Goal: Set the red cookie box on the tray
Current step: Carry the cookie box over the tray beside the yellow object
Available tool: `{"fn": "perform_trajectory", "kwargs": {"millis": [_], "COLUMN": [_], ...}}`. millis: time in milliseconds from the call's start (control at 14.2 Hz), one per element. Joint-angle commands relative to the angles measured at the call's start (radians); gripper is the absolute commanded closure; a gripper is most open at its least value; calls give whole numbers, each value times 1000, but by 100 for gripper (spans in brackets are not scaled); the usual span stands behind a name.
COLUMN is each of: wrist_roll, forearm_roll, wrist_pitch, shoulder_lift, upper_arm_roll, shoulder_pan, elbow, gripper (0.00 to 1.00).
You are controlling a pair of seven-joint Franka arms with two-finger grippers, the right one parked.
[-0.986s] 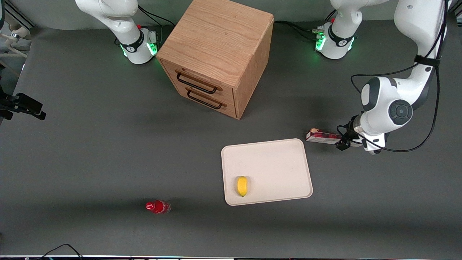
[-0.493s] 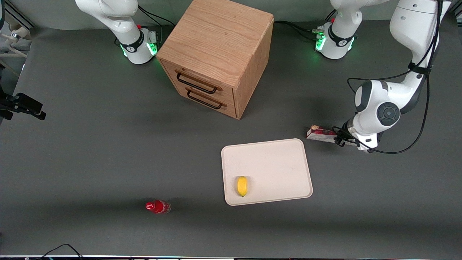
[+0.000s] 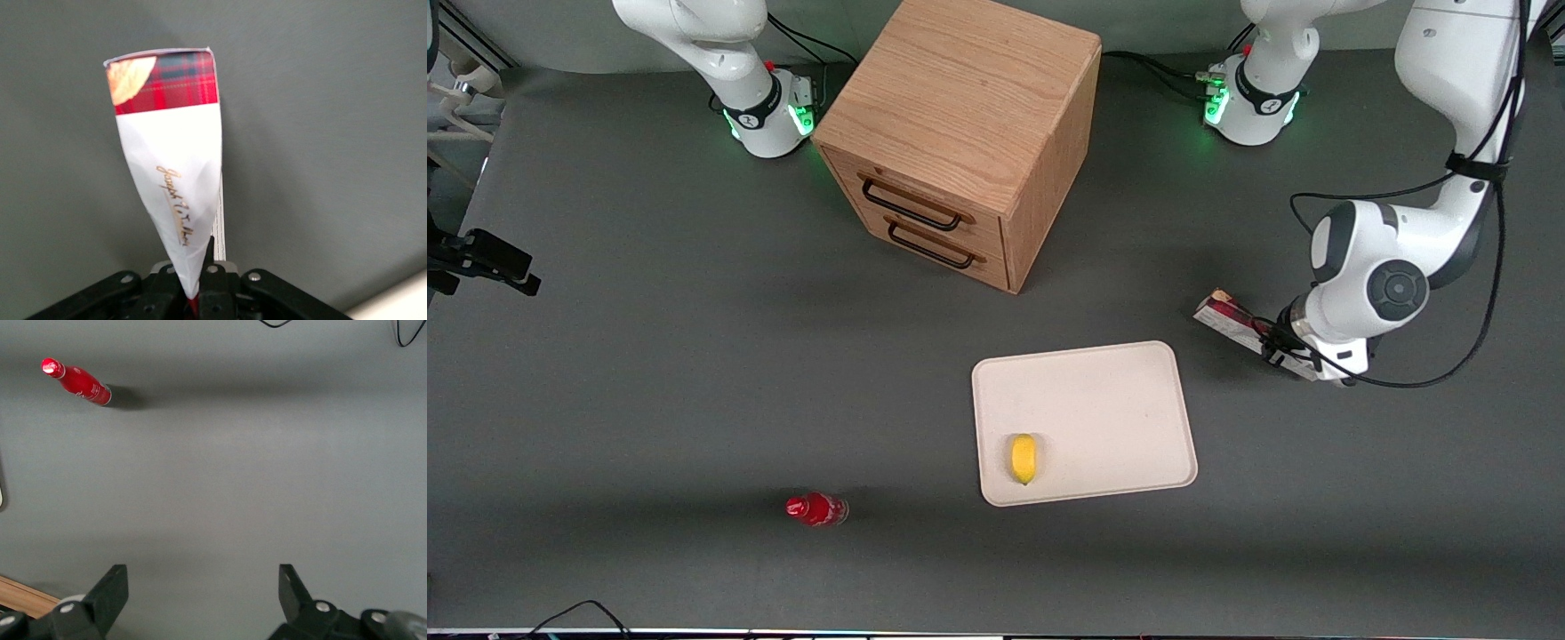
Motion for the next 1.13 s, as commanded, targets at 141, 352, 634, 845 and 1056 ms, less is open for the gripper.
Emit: {"fn": "perform_trajectory", "kwargs": {"millis": [141,352,634,845,1056], "wrist_roll": [167,344,473,473,474], "forearm_roll": [6,12,7,64,170], "wrist_pitch": [-388,-477,-462,-392,-269], "shoulder_lift": [19,50,102,229,368], "upper_arm_roll": [-72,-150,-262,-306,-306], "shoulder_pan": [-3,-4,-4,-47,-72], "elbow": [402,516,591,607,604], "gripper": [100,100,100,100,100]}}
